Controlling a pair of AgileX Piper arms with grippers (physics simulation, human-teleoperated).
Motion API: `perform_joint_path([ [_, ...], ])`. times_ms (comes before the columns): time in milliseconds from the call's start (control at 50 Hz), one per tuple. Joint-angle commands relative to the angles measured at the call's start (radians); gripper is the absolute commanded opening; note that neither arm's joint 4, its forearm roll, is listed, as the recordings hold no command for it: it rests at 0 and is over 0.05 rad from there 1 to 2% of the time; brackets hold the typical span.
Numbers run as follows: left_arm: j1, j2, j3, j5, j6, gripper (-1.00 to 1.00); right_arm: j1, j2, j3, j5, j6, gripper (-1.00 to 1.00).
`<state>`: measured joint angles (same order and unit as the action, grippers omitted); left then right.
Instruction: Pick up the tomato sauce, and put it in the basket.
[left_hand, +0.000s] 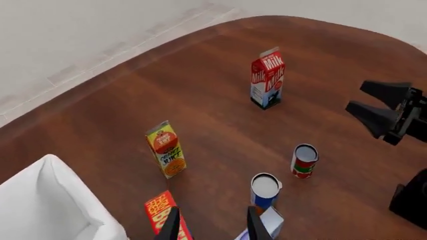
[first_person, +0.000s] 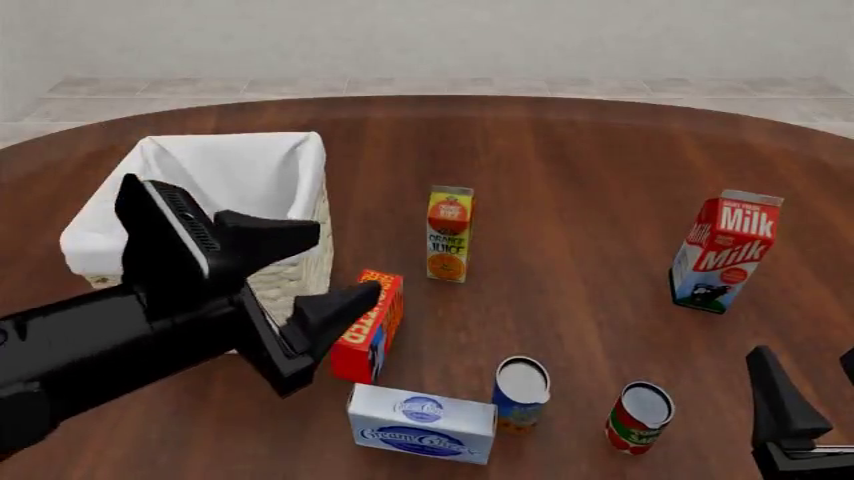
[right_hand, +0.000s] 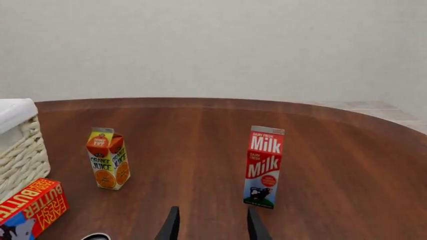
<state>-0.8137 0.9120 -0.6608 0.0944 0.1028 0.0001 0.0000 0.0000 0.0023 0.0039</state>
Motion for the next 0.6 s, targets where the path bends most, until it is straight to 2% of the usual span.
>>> perform_joint_path([
  [20, -0.042, 0.15, -0.055, -0.022, -0.015, 1.0, -0.001, 0.002, 0.0, -0.002, -0.001, 1.0],
  [120, -0.064, 0.198, -0.071, -0.027, 0.013, 1.0, 0.0, 0.002, 0.0, -0.002, -0.002, 1.0],
  [340, -0.101, 0.321, -0.177, 0.025, 0.03, 1.0, 0.0, 0.002, 0.0, -0.002, -0.001, 1.0],
  [600, -0.127, 0.422, -0.244, 0.02, 0.057, 1.0, -0.001, 0.002, 0.0, -0.002, -0.002, 1.0],
])
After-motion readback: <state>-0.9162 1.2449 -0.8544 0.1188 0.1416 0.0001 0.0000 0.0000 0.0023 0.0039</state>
